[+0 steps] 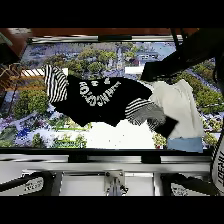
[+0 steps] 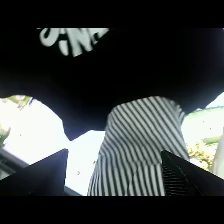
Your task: Fold the shirts.
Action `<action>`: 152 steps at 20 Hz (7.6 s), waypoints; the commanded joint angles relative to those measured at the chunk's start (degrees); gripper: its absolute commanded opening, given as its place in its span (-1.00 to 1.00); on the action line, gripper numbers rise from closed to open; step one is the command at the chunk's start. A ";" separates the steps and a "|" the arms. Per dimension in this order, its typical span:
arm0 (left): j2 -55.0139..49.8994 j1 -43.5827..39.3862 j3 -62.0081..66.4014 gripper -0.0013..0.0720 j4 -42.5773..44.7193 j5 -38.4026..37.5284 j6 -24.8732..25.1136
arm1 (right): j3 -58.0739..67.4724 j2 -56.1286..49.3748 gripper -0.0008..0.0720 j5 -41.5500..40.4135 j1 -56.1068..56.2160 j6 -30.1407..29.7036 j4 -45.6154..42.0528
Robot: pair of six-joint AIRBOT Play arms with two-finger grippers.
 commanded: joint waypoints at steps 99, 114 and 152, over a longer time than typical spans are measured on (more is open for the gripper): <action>47.89 -5.60 -49.35 -0.81 11.72 -0.20 -22.99 | -0.02 -36.06 0.90 -9.46 -4.76 -3.67 0.11; 47.17 -5.64 -45.55 -0.81 10.29 12.04 -23.04 | 0.50 -24.98 -0.76 -3.74 -6.45 -5.05 8.28; 5.70 -11.17 -18.36 -0.80 -27.10 82.66 -21.27 | 11.43 28.28 -0.76 43.28 -9.40 -11.89 10.69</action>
